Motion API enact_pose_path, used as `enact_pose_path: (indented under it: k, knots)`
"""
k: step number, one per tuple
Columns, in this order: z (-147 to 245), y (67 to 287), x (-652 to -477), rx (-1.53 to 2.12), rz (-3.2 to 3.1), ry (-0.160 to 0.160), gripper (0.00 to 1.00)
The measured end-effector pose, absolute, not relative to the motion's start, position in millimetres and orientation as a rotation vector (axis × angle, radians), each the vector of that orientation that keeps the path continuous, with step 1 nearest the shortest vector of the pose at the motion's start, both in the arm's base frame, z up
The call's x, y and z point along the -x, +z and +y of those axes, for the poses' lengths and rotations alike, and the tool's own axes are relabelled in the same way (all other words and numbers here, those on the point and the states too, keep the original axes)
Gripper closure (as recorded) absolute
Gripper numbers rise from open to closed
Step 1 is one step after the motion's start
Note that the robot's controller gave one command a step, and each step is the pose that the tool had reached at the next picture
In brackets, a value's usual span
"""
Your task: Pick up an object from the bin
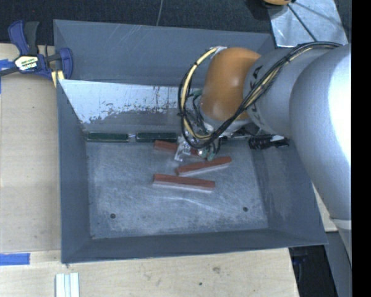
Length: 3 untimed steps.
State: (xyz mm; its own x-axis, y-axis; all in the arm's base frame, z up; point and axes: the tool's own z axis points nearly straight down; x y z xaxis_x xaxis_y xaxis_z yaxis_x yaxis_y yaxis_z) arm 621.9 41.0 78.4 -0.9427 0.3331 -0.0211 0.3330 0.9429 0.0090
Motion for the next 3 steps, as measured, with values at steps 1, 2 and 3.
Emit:
enact_pose_path:
  k: [1,2,3]
  knots:
    - [40.9,80.7,-620.8,-0.527,3.079,0.007,1.0]
    - [40.1,96.1,-616.6,-0.531,3.098,-0.001,1.0]
    - [39.8,118.6,-617.3,-0.531,3.097,-0.001,1.0]
